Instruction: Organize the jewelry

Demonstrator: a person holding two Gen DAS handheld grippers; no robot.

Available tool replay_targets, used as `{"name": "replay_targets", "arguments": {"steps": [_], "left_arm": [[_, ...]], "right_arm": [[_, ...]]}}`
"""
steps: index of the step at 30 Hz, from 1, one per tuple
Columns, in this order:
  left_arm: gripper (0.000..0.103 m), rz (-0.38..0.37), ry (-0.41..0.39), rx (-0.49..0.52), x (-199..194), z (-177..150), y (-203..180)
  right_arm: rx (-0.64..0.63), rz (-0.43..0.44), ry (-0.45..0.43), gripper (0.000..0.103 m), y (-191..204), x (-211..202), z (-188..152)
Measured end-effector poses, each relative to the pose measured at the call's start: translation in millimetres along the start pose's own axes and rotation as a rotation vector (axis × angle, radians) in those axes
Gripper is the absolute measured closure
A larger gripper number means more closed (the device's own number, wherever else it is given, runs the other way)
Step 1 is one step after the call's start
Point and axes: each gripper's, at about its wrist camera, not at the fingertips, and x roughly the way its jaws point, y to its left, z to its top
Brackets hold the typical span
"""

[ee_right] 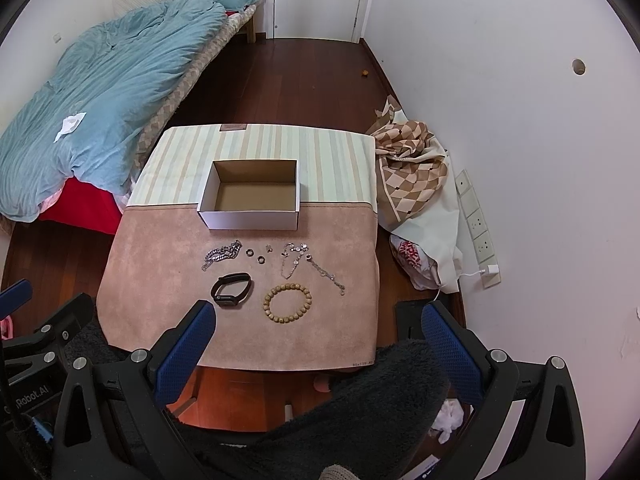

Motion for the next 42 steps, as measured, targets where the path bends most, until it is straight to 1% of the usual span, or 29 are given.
{"name": "replay_targets", "arguments": {"steps": [6,9,11,13,15,18,20,23,25,27,29,31,32,35,37,38,39,40,41,42], "left_arm": [[0.000,0.007,-0.009,0.005,1.5,0.2,1.0],[0.000,0.049,-0.030,0.011,16.3,7.5,2.8],[0.000,0.084,-0.034,0.009,35.8,13.8,5.3],[0.000,0.102,-0.013,0.011,58.2,18.3,6.4],[0.000,0.114,0.020,0.017,85.0,21.0,4.9],[0.000,0.132,0.078,0.040,125.5,21.8,0.8],[0.000,0.142,0.125,0.061,154.7,20.0,-4.3],[0.000,0.152,0.186,0.081,189.8,15.6,-9.6],[0.000,0.163,0.210,0.089,205.9,11.2,-12.2],[0.001,0.158,0.235,0.098,225.1,8.6,-14.6],[0.001,0.142,0.257,0.100,241.1,7.0,-16.1],[0.001,0.120,0.272,0.095,251.7,5.6,-16.4],[0.001,0.113,0.287,0.093,258.0,4.8,-16.5],[0.001,0.075,0.315,0.096,276.7,3.6,-20.8],[0.005,0.053,0.335,0.105,287.9,2.8,-23.8],[0.014,0.041,0.344,0.107,293.4,2.1,-25.3],[0.023,0.037,0.352,0.109,297.7,1.2,-26.1],[0.026,0.029,0.367,0.117,303.3,-0.1,-27.9],[0.035,0.016,0.379,0.125,308.3,-1.6,-29.6],[0.049,0.011,0.387,0.132,312.3,-2.8,-31.1]], "right_arm": [[0.026,0.006,-0.006,0.000,-1.6,3.1,1.7],[0.067,0.000,-0.006,0.000,-9.6,18.2,5.6],[0.099,-0.009,0.004,0.000,-16.5,35.8,7.8],[0.131,-0.022,0.024,0.000,-23.8,59.0,8.1],[0.149,-0.030,0.061,0.000,-30.4,89.4,7.4],[0.162,-0.042,0.152,0.001,-34.5,144.5,0.2],[0.165,-0.046,0.213,0.005,-34.1,178.3,-7.4],[0.161,-0.048,0.282,0.012,-29.8,222.1,-21.8],[0.169,-0.028,0.325,0.019,-26.6,248.0,-32.0],[0.182,-0.009,0.360,0.025,-23.7,271.4,-41.8],[0.193,-0.002,0.380,0.029,-20.6,285.3,-49.4],[0.195,0.005,0.381,0.035,-16.6,298.3,-55.7],[0.195,0.004,0.388,0.036,-15.3,301.8,-57.1],[0.196,0.020,0.401,0.048,-9.0,315.2,-63.5],[0.201,0.040,0.390,0.056,-6.9,316.2,-65.8],[0.194,0.043,0.387,0.059,-6.3,315.4,-64.9],[0.188,0.045,0.384,0.069,-5.9,314.6,-65.4],[0.186,0.047,0.387,0.083,-5.7,314.8,-64.5],[0.186,0.052,0.393,0.088,-7.8,314.8,-65.2],[0.192,0.060,0.402,0.092,-9.6,314.4,-65.5]]}}
